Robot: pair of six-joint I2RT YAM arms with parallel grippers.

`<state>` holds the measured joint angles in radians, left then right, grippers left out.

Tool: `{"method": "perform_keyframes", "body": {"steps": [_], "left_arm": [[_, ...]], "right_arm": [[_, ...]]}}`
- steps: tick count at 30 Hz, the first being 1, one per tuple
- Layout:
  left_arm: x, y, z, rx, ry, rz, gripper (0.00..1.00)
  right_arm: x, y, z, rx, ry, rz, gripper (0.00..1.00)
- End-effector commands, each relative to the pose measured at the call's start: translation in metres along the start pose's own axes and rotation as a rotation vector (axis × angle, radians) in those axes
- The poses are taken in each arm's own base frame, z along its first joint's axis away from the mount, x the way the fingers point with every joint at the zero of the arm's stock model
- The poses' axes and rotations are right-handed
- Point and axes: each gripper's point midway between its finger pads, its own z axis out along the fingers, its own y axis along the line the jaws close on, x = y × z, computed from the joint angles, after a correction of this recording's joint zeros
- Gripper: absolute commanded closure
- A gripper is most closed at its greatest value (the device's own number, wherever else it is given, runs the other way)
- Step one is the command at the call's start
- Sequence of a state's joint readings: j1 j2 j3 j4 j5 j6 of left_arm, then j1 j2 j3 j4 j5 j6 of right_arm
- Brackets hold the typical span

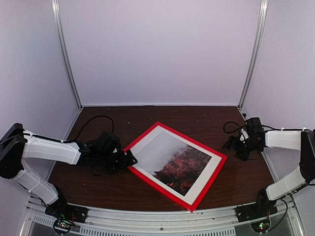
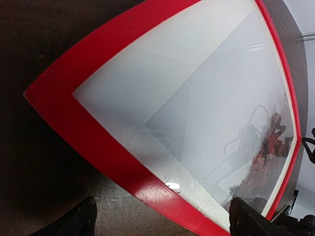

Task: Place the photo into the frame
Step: Place the photo frame at the center of the board, then rotate the photo frame at the center of the board.

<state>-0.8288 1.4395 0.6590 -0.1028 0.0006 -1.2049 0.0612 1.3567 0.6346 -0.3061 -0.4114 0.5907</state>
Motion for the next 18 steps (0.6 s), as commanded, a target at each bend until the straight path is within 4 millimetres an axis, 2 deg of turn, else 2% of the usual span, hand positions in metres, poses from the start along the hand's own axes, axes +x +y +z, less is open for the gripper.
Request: {"method": "perform_keyframes", "body": {"steps": [1, 5, 9, 13, 18], "left_arm": [[0.0, -0.003, 0.013, 0.009, -0.002, -0.01, 0.06], [0.005, -0.01, 0.02, 0.031, 0.035, -0.013, 0.06], [0.006, -0.012, 0.027, 0.031, 0.047, -0.016, 0.06], [0.002, -0.019, 0.032, 0.034, 0.046, -0.006, 0.06], [-0.014, -0.031, 0.041, 0.055, 0.036, -0.001, 0.07]], "right_arm": [[-0.01, 0.014, 0.01, -0.021, 0.057, -0.077, 0.12], [-0.01, 0.026, 0.028, -0.052, 0.141, -0.127, 0.11], [0.0, 0.037, 0.041, -0.074, 0.212, -0.16, 0.1], [0.016, 0.047, 0.042, -0.088, 0.248, -0.192, 0.1], [0.039, 0.052, 0.035, -0.097, 0.264, -0.202, 0.11]]}}
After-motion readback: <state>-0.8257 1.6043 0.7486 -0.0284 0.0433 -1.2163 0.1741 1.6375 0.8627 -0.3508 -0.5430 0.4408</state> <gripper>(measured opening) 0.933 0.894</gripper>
